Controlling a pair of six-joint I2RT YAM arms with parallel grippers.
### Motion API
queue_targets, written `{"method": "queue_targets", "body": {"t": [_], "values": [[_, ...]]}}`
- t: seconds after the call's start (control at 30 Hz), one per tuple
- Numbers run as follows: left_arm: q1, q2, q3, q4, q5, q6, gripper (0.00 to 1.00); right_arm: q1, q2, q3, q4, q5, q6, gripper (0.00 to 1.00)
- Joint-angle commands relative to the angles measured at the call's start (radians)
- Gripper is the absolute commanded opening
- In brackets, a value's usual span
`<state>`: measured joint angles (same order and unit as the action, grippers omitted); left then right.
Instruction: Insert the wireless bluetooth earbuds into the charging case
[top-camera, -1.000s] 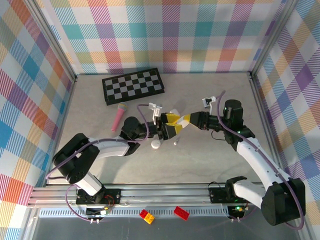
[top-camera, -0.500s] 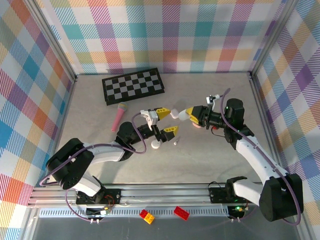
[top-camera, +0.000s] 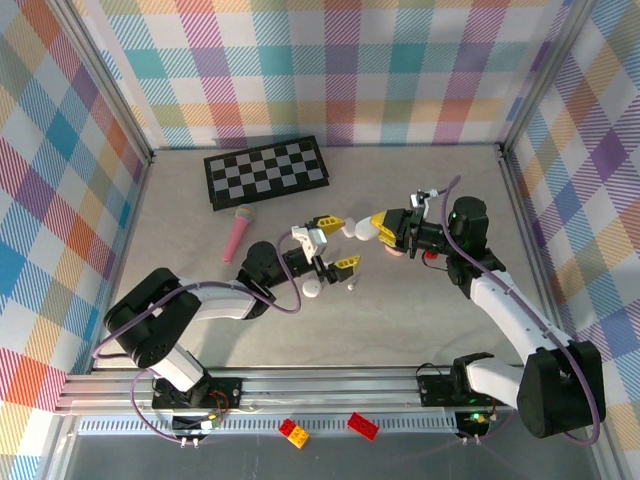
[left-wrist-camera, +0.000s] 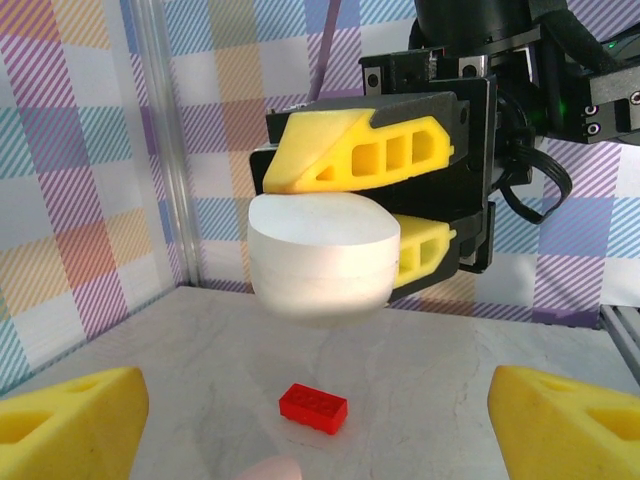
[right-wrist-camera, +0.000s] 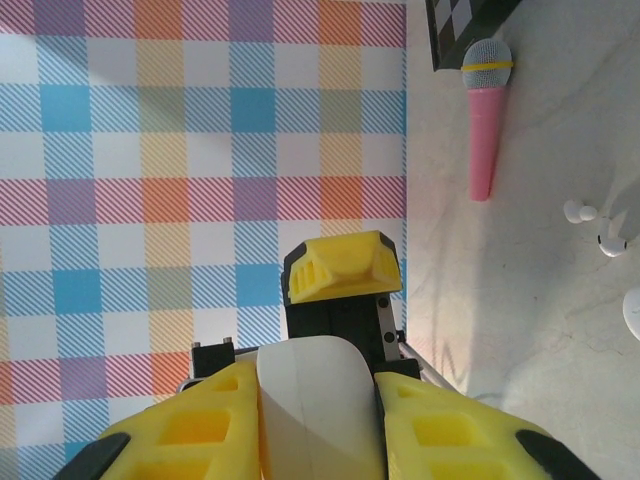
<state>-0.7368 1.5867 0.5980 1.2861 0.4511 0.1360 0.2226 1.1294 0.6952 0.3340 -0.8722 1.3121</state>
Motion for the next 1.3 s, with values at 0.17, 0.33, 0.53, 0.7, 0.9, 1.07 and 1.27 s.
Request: {"method": "queue_targets", "body": {"t": [0.17,0.33,0.53,0.7,0.9,1.07,1.27], "values": [[-0.001,0.043,0.074,0.05,0.022,0.055,0.86,-0.005,-0.002,-0.015,0.059,-0.03,0.044,0.12],[-0.009,0.068,0.113,0.05,0.029,0.042,0.82,-0.005,-0.002,-0.028,0.082,-0.012,0.07,0.12],[-0.027,0.107,0.152,0.052,0.004,0.047,0.76,-0.005,-0.002,-0.069,0.154,0.039,0.143,0.12],[-0.035,0.134,0.178,0.055,-0.003,0.053,0.71,-0.005,-0.002,-0.098,0.2,0.061,0.192,0.12],[-0.035,0.151,0.193,0.055,-0.002,0.057,0.66,-0.005,-0.004,-0.103,0.215,0.062,0.209,0.12],[-0.039,0.162,0.198,0.056,-0.002,0.056,0.63,-0.005,-0.003,-0.105,0.226,0.065,0.219,0.12],[-0.041,0.162,0.206,0.056,0.001,0.051,0.57,-0.005,-0.003,-0.11,0.226,0.067,0.219,0.12]]}}
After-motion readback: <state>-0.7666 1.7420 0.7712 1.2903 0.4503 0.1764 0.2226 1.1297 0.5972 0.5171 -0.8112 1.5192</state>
